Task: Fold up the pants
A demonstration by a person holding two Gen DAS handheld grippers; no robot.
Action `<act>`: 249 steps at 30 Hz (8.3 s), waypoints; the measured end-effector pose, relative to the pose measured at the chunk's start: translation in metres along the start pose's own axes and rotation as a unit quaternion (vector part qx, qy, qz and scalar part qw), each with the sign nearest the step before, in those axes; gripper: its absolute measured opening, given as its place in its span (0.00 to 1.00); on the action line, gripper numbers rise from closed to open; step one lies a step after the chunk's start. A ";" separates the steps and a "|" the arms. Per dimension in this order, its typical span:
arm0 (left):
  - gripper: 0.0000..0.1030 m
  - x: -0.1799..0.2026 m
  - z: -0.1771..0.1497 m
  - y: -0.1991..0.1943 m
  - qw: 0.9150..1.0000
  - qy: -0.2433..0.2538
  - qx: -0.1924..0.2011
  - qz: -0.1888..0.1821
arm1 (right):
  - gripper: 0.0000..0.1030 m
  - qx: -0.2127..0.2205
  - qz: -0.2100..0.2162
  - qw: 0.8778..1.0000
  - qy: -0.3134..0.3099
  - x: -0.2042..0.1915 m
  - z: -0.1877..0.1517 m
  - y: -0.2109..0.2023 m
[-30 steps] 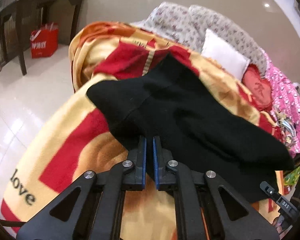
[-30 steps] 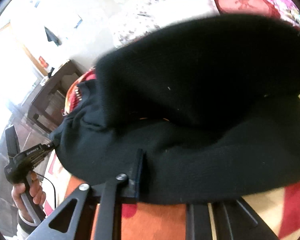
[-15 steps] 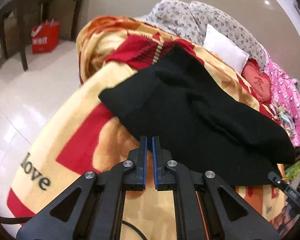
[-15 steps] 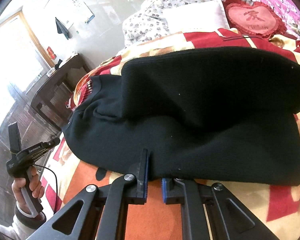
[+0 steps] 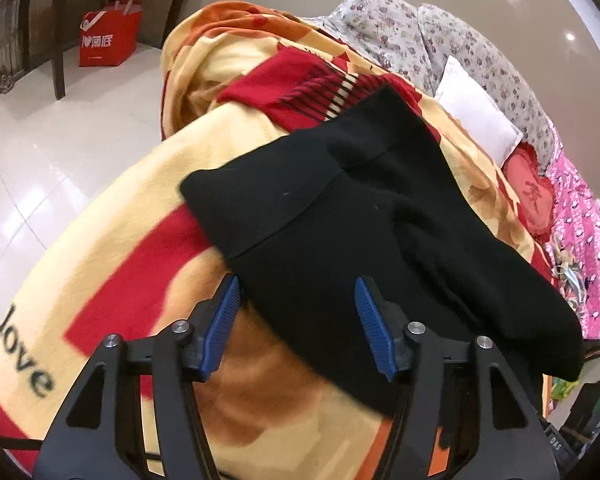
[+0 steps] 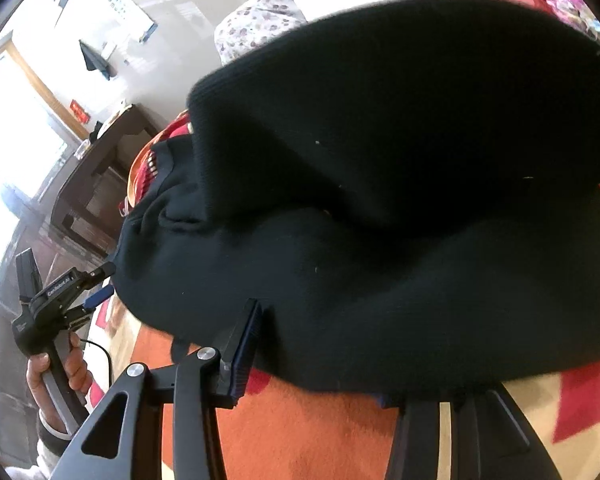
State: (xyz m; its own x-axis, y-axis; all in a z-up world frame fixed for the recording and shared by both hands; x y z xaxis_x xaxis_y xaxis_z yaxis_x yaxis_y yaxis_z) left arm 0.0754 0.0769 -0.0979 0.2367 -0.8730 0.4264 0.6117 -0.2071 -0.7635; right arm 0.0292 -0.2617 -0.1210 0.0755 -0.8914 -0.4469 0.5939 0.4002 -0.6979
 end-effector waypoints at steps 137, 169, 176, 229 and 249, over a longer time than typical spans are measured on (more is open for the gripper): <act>0.63 0.005 0.023 0.026 0.978 0.168 0.001 0.123 | 0.45 -0.048 0.036 0.965 -0.257 -0.123 0.128 0.084; 0.67 -0.042 0.047 -0.100 0.978 0.124 0.120 0.114 | 0.15 -0.123 0.107 0.941 -0.297 -0.240 -0.054 0.089; 0.67 0.013 0.013 -0.061 0.985 0.158 0.059 0.047 | 0.48 -0.023 0.064 0.978 -0.197 -0.153 0.020 0.006; 0.59 0.159 -0.122 -0.029 0.919 0.332 -0.112 -0.182 | 0.11 0.079 -0.018 0.994 0.069 0.124 0.045 -0.083; 0.59 0.029 -0.030 -0.044 0.978 0.207 -0.014 -0.008 | 0.05 0.005 -0.141 0.989 0.038 0.144 -0.060 -0.144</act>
State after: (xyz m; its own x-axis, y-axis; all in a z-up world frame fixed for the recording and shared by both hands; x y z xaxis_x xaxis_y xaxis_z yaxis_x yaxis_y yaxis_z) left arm 0.0324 0.0475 -0.0665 -0.1031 -0.9723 0.2098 0.5900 -0.2296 -0.7741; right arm -0.0931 -0.4345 -0.1182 -0.1546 -0.9485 -0.2766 0.5909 0.1356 -0.7953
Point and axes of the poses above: each gripper's, at about its wrist camera, not at the fingertips, and y roughly the way its jaws point, x to its right, z to its top, the point moved 7 cm from there along y, roughly the way its jaws point, and after that the axes turned 3 degrees about -y, right-handed, at the moved point
